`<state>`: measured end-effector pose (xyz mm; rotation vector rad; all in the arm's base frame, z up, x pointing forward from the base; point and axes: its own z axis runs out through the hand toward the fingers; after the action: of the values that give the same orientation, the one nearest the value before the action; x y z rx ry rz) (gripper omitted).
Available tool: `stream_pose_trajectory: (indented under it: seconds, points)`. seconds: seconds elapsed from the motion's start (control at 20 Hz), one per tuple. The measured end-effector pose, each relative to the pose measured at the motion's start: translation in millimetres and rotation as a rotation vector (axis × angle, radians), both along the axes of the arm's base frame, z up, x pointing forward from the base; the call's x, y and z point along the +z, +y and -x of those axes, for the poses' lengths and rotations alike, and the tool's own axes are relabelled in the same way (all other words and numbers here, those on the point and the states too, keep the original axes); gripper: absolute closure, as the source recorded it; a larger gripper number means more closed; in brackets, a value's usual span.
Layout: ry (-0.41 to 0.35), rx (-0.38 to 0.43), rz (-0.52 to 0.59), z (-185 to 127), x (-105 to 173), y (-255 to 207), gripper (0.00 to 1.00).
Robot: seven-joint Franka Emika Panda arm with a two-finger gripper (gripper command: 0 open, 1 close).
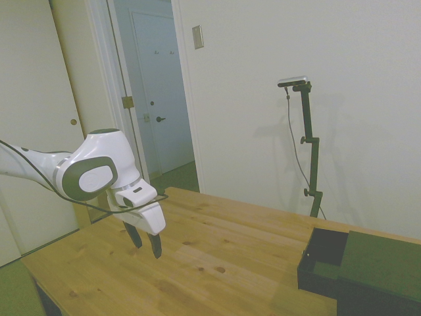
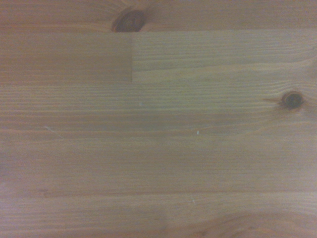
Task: Close the top drawer
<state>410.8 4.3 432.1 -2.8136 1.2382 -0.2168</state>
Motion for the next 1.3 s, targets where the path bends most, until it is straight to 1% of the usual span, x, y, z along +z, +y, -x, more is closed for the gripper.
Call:
stream_pose_trajectory:
  seconds: [0.15, 0.3, 0.45, 0.7, 0.95, 1.1, 1.3]
  points:
    - [0.013, -0.01, -0.002, 0.3, -1.7, -4.1, 0.0]
    - [-0.006, -0.068, -0.012, -10.6, 3.5, -29.4, 0.0]
    - [-0.03, -0.145, -0.022, -32.5, 9.7, -65.1, 0.0]
    - [-0.088, -0.289, -0.023, -79.6, 20.9, -125.6, 0.0]
    - [-0.123, -0.397, -0.016, -115.1, 28.6, -179.4, 0.0]
    - [-0.14, -0.462, -0.012, -121.8, 33.6, -209.3, 0.0]
    - [-0.158, -0.535, -0.008, -121.7, 39.4, -240.4, 0.0]
